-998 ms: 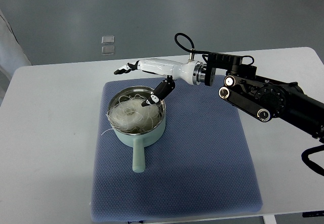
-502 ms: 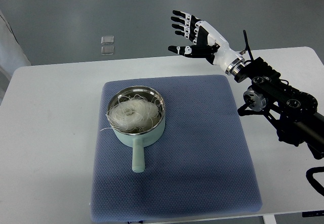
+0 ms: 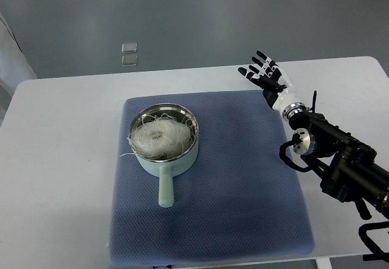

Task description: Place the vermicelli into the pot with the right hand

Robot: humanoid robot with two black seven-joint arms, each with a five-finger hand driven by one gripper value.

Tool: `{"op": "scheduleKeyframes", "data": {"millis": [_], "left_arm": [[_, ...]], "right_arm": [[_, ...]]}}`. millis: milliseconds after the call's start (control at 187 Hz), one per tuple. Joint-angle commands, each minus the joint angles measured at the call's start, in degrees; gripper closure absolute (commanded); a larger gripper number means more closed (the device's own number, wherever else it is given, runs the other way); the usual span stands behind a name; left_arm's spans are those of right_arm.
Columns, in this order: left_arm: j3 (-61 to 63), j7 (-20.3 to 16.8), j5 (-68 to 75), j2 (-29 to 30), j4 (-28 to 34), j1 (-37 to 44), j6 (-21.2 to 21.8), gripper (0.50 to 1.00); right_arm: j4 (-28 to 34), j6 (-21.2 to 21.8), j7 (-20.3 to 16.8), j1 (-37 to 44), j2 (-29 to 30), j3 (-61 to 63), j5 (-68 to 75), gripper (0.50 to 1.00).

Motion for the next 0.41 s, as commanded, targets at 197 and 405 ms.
{"op": "scheduleKeyframes", "data": {"millis": [197, 405], "left_arm": [[-0.02, 0.00, 0.00, 0.00, 0.00, -0.02, -0.02, 0.500], [-0.02, 0.00, 0.00, 0.00, 0.00, 0.07, -0.02, 0.500]], "right_arm": [[-0.61, -1.90, 0.98, -0.33, 0.14, 0.56, 0.80, 0.572], [-0.61, -1.99, 3.27, -0.50, 0.14, 0.65, 0.71, 0.574]]}}
